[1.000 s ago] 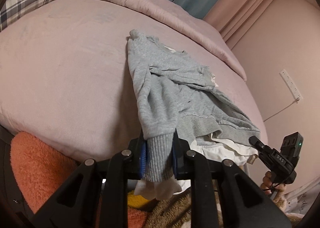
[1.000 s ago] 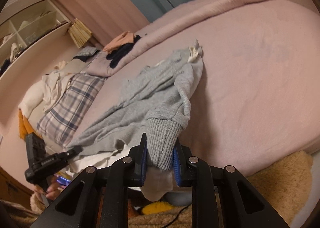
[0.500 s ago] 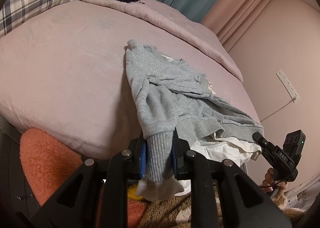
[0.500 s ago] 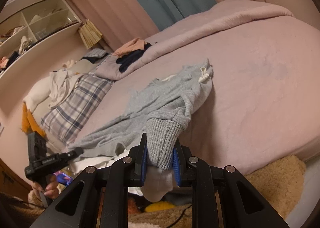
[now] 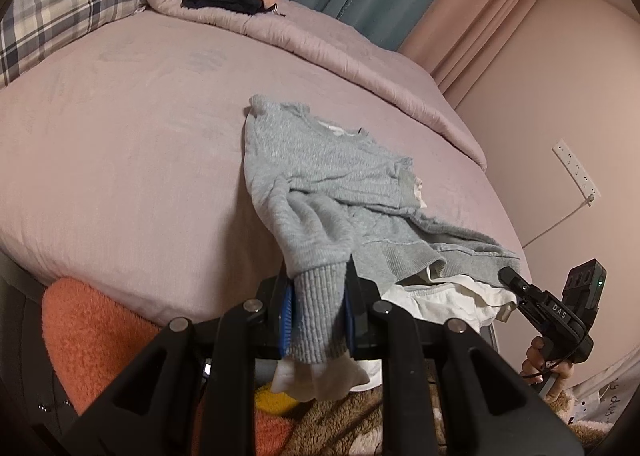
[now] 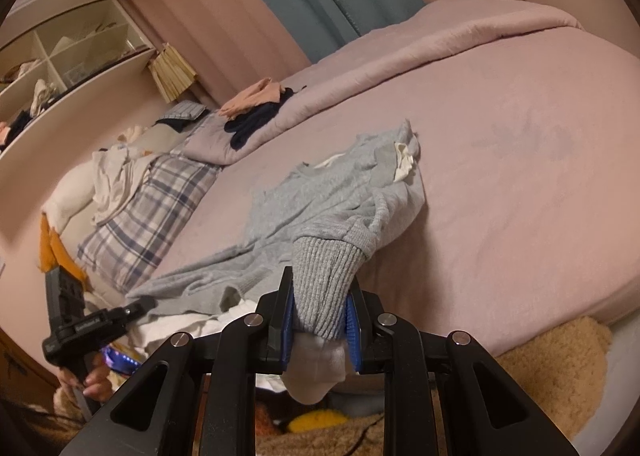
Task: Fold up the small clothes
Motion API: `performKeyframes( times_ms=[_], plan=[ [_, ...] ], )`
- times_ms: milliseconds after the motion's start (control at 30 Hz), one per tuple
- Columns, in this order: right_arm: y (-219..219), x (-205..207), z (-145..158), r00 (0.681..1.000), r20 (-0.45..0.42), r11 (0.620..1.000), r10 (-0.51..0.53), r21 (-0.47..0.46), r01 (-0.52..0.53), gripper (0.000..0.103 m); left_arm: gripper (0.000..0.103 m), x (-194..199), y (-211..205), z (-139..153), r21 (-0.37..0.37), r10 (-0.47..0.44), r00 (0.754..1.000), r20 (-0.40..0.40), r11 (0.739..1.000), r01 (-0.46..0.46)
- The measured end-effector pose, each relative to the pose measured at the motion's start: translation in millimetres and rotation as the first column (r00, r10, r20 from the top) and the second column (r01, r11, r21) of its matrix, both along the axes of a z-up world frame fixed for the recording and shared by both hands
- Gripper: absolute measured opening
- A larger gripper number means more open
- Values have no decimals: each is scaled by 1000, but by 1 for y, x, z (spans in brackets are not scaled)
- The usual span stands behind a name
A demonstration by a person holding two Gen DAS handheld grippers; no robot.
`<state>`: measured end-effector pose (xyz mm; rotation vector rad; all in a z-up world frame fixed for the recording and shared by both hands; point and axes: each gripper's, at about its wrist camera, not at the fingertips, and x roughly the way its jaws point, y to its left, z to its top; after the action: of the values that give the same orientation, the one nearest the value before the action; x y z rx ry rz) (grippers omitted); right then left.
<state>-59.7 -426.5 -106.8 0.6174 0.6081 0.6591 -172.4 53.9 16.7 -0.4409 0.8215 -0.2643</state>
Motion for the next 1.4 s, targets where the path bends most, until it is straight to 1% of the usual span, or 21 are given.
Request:
performKeyframes(
  times_ms=[133, 367, 667, 767, 900, 1033, 1400],
  plan=[
    [2, 3, 3, 1000, 8, 1000, -11, -11, 11, 23, 20, 5, -2, 2, 14, -3, 1000, 9, 1000, 3],
    [2, 8, 7, 1000, 6, 1000, -20, -14, 20, 23, 20, 12, 0, 0, 1, 5, 1000, 5, 1000, -5],
    [5, 16, 14, 999, 29, 999, -32, -35, 33, 23, 20, 20, 1, 3, 6, 16, 999, 30, 1000, -16],
    [6, 18, 15, 999, 30, 999, -34, -39, 35, 23, 20, 22, 2, 1, 0, 17, 1000, 25, 1000, -17],
    [7, 21, 17, 999, 33, 998, -34, -44, 35, 23, 20, 24, 0, -1, 15, 23, 1000, 19, 1000, -23],
    [8, 22, 17, 999, 31, 998, -35, -42, 36, 23, 20, 26, -1, -2, 12, 27, 1000, 12, 1000, -28],
    [12, 34, 22, 999, 36, 997, -41, -57, 43, 23, 20, 28, -2, -1, 13, 22, 1000, 19, 1000, -22]
  ],
)
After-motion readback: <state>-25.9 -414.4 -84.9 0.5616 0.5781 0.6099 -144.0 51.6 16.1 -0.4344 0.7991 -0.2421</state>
